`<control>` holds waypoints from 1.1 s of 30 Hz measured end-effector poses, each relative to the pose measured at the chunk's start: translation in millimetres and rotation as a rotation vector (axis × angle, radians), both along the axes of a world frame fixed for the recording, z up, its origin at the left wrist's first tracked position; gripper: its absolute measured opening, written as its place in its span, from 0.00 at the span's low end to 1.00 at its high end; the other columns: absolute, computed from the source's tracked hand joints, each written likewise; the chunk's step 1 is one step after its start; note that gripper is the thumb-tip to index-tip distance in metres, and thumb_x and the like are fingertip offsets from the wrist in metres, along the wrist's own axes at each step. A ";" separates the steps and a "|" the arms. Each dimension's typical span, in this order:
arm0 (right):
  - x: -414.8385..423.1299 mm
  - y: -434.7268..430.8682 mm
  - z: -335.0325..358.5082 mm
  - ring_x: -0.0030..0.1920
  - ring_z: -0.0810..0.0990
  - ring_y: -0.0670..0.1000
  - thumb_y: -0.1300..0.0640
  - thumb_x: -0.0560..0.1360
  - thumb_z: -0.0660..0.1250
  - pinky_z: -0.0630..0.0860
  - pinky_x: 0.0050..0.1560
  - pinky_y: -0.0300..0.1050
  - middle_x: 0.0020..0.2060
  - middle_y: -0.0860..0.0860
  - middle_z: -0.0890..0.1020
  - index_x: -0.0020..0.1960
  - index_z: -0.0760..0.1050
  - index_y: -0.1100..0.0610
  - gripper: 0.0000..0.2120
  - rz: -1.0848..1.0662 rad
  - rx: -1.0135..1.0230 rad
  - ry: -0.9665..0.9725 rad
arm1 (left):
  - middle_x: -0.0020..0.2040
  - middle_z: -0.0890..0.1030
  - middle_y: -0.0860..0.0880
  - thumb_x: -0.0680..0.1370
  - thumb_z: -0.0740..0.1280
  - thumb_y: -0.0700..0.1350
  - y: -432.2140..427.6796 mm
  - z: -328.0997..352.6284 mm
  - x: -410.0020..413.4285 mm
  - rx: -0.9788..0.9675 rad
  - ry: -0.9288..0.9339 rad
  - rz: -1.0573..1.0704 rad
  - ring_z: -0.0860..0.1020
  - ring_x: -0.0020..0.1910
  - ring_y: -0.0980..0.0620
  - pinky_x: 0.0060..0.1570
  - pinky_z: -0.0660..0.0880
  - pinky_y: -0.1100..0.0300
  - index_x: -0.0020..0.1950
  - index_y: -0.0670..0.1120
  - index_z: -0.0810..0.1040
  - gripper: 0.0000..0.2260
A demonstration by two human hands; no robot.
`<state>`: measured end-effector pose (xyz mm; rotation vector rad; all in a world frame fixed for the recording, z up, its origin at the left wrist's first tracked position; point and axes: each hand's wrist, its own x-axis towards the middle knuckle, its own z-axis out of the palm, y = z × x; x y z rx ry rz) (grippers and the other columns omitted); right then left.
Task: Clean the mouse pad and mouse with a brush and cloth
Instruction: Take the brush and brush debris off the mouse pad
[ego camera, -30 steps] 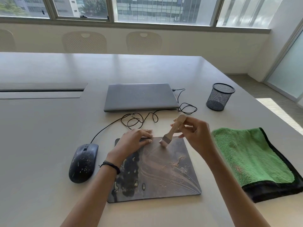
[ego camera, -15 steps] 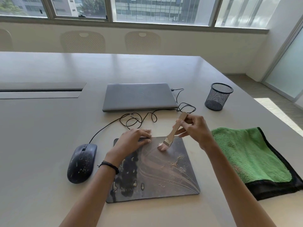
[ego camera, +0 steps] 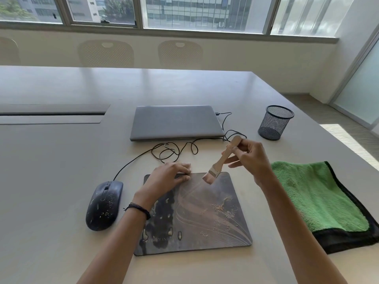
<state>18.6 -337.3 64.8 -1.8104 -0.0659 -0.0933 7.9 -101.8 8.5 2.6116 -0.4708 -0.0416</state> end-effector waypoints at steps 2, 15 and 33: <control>4.5 -2.7 -3.2 0.31 0.84 0.54 0.64 0.77 0.64 0.79 0.27 0.40 0.39 0.57 0.85 0.42 0.78 0.59 0.07 -0.037 -0.003 0.021 | 0.67 0.73 0.58 0.76 0.65 0.51 0.3 -0.5 0.5 -0.003 0.002 0.002 0.72 0.65 0.58 0.61 0.72 0.56 0.60 0.53 0.78 0.13; 15.3 -1.3 -8.3 0.28 0.83 0.51 0.64 0.77 0.64 0.77 0.25 0.39 0.37 0.55 0.84 0.43 0.78 0.61 0.06 -0.008 -0.092 0.028 | 0.68 0.72 0.59 0.77 0.65 0.52 1.0 -0.2 1.4 0.014 0.011 -0.002 0.71 0.65 0.58 0.61 0.72 0.57 0.61 0.54 0.78 0.13; -22.8 27.9 4.7 0.33 0.85 0.55 0.64 0.76 0.66 0.77 0.26 0.40 0.39 0.55 0.86 0.45 0.78 0.64 0.04 0.246 -0.115 0.040 | 0.68 0.72 0.59 0.77 0.64 0.52 0.2 1.6 0.1 0.030 0.008 -0.002 0.71 0.65 0.58 0.60 0.72 0.57 0.61 0.54 0.77 0.14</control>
